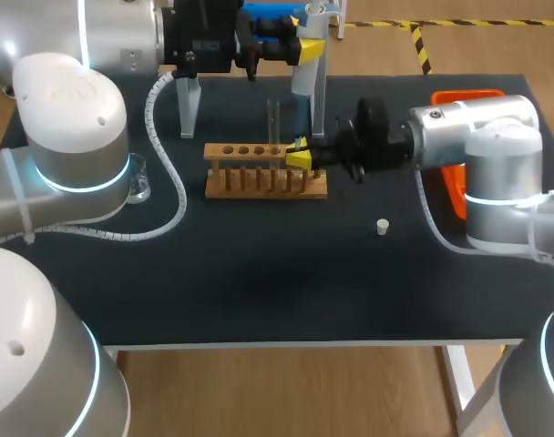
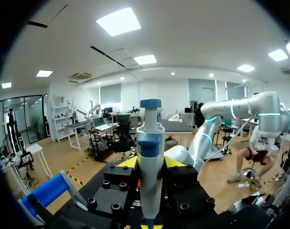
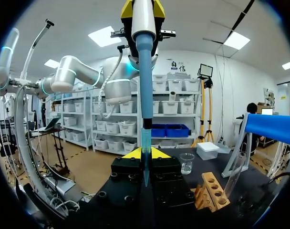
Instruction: Invert the test tube, pick up the pipette, mount the tip to pipette, aspirate from beaker and dispense into the tube, eject the tip, return the pipette, and cap with the stopper.
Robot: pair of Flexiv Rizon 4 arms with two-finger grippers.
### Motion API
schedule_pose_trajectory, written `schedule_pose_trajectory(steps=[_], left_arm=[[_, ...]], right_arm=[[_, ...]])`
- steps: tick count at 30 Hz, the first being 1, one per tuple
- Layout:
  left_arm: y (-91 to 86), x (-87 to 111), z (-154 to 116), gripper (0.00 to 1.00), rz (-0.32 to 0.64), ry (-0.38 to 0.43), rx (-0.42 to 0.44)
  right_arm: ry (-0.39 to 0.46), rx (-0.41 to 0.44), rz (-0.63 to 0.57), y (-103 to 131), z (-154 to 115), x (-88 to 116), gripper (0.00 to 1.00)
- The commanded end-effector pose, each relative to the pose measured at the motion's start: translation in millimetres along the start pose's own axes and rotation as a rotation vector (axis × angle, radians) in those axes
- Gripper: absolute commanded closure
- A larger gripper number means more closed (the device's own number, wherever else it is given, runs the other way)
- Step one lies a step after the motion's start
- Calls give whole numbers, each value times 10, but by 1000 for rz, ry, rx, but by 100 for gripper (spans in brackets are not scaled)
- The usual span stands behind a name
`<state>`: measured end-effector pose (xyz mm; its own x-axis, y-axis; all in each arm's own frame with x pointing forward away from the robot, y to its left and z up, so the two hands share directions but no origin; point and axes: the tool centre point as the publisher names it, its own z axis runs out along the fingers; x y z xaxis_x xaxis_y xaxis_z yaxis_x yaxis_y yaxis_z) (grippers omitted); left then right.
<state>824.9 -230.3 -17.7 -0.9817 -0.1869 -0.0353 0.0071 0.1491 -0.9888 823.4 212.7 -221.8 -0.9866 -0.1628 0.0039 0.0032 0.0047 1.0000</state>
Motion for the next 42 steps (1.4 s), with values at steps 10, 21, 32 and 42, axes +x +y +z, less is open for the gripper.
schedule_pose_trajectory(steps=[10,21,32,42], left_arm=[[28,-1,-4,100,-1,2,0],[28,-1,-4,100,-1,2,0],[28,-1,-4,100,-1,2,0],[28,-1,-4,100,-1,2,0]], right_arm=[[-6,8,5,-16,-14,-17,100],[-7,-6,-3,57,-5,-49,100],[-7,-10,-14,108,3,-69,100],[-7,-17,-34,283,-30,-110,100]])
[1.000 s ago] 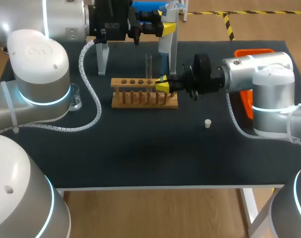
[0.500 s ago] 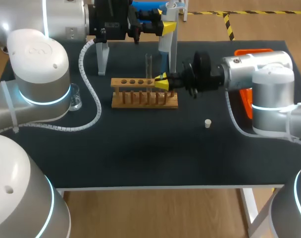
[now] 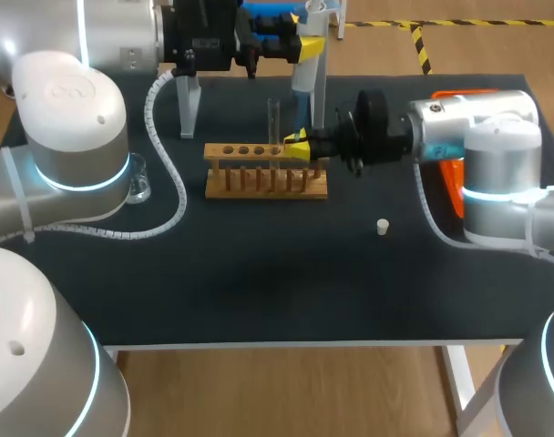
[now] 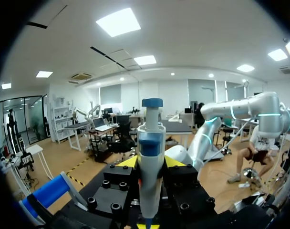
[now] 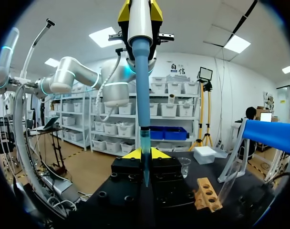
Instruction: Invert the test tube, pick up the pipette, mount the tip to pipette, aspirate from beaker and dispense into the tube, eject the tip, return the pipette, and cap with the stopper.
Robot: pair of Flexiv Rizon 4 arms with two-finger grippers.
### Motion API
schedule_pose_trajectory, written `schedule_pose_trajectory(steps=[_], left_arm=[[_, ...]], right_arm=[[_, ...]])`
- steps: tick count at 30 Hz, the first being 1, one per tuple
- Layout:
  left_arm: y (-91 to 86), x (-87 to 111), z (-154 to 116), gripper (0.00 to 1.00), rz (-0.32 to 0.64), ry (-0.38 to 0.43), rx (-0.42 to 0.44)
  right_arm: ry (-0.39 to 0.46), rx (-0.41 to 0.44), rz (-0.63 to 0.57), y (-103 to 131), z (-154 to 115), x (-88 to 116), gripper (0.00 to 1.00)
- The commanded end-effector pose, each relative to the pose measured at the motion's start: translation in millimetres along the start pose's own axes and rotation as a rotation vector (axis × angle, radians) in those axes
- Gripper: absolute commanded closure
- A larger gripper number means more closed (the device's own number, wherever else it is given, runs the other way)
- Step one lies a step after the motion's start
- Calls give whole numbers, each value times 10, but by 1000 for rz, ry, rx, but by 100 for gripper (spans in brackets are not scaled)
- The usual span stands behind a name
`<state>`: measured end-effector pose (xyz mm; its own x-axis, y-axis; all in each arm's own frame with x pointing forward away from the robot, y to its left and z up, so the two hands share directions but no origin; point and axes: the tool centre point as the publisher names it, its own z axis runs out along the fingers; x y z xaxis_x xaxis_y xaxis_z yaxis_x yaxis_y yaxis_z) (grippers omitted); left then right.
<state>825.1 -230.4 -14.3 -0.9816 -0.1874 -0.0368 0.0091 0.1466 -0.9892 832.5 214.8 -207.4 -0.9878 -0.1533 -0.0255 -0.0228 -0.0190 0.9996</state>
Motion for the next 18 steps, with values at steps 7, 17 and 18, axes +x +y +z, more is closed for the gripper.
schedule_pose_trajectory(steps=[7,17,18], left_arm=[[61,2,0,100,-2,2,-3],[61,2,0,100,-2,2,-3],[61,2,0,100,-2,2,-3]], right_arm=[[4,0,-26,272,-54,-21,100],[2,8,-1,160,-43,30,4],[2,10,4,137,-46,38,0]])
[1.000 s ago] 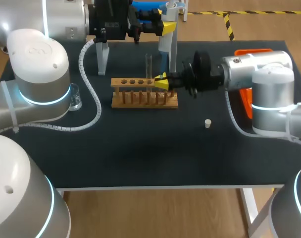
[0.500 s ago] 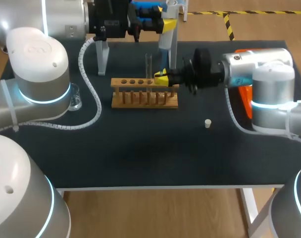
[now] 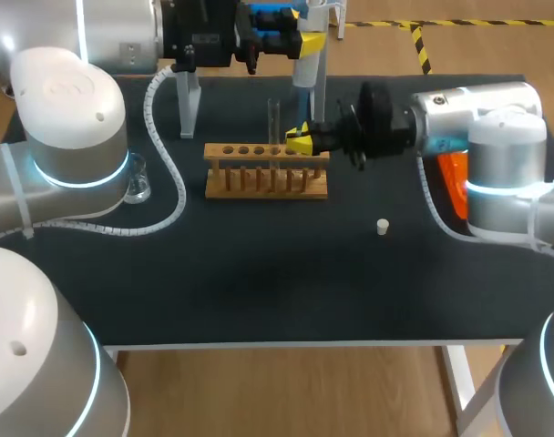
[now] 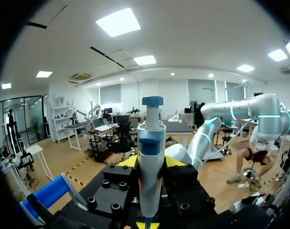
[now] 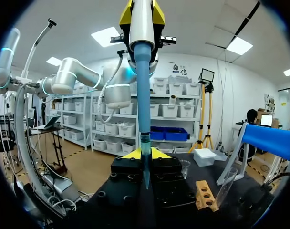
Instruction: Invert the test tube, pick up the pipette, mount the tip to pipette, aspirate from beaker and dispense into the tube, eject the tip, return the pipette, and cap with the stopper.
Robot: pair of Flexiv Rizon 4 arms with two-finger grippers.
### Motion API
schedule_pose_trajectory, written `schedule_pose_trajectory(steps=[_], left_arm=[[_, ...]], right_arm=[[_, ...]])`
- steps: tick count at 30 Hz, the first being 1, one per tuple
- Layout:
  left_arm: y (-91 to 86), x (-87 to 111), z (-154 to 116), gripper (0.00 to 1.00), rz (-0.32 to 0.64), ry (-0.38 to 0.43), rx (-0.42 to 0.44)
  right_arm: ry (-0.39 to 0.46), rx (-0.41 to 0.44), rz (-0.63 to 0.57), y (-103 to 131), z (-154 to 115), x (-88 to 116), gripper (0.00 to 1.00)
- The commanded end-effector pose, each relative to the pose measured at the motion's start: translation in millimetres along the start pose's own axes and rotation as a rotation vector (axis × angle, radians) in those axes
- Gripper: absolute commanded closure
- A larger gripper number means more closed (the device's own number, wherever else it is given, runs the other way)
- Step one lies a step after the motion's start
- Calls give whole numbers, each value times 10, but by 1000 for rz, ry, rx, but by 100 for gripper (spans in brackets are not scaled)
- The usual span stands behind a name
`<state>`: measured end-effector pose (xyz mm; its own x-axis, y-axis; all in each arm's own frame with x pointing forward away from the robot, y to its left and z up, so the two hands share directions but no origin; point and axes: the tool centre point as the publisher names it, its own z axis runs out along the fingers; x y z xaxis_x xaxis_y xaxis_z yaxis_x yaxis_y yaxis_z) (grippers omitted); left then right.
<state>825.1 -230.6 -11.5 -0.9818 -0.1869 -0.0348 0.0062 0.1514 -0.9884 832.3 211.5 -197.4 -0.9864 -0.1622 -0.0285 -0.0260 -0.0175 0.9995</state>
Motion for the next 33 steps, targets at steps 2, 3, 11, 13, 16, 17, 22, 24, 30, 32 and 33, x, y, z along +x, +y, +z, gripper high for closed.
schedule_pose_trajectory(steps=[2,3,11,13,16,17,22,24,30,32,33], left_arm=[[90,3,3,100,0,1,3],[90,3,3,100,0,1,3],[90,3,3,100,0,1,3],[90,3,3,100,0,1,3],[90,3,3,100,0,1,3],[90,3,3,100,0,1,3],[90,3,3,100,0,1,3],[90,3,3,100,0,1,3],[90,3,3,100,0,1,3],[90,3,3,100,0,1,3],[90,3,3,100,0,1,3]], right_arm=[[-9,10,16,-13,-30,51,0],[-9,11,21,-39,-43,60,0],[-10,29,50,-245,-243,220,0],[-9,54,50,-297,-320,265,0],[-11,78,55,-394,-436,357,0],[-12,85,58,-427,-473,381,0],[-13,139,54,-548,-635,510,0],[-16,157,42,-565,-685,553,0],[-18,170,47,-562,-765,637,0],[-18,170,47,-562,-765,637,0],[-18,170,47,-562,-765,637,0]])
